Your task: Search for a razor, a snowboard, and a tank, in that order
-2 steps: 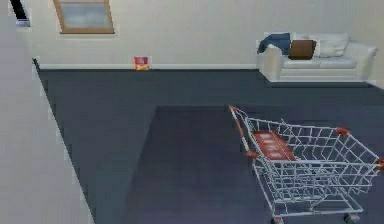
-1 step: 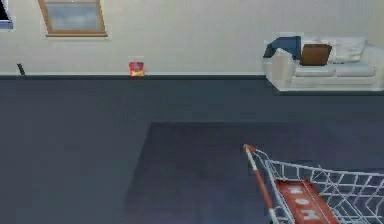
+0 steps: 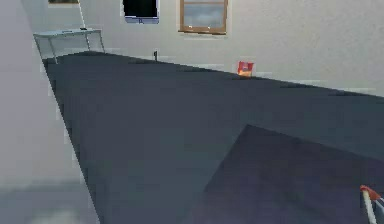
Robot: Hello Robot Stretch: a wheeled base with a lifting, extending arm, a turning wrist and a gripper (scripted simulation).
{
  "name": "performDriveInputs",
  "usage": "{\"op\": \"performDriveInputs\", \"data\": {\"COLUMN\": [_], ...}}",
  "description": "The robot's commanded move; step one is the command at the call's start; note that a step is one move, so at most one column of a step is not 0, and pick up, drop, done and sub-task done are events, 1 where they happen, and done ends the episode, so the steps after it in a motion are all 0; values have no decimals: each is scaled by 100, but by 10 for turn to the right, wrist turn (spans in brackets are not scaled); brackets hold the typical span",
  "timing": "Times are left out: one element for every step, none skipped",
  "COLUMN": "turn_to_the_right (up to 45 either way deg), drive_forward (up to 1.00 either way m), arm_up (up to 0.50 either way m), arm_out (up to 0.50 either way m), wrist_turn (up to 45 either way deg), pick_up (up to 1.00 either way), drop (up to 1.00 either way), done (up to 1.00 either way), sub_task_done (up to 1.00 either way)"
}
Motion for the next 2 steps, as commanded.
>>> {"op": "performDriveInputs", "data": {"turn_to_the_right": [0, -450], "drive_forward": [75, 0], "arm_up": [0, 0], "arm_out": [0, 0], "wrist_turn": [0, 0], "pick_up": [0, 0], "drop": [0, 0], "done": [0, 0], "sub_task_done": [0, 0]}}
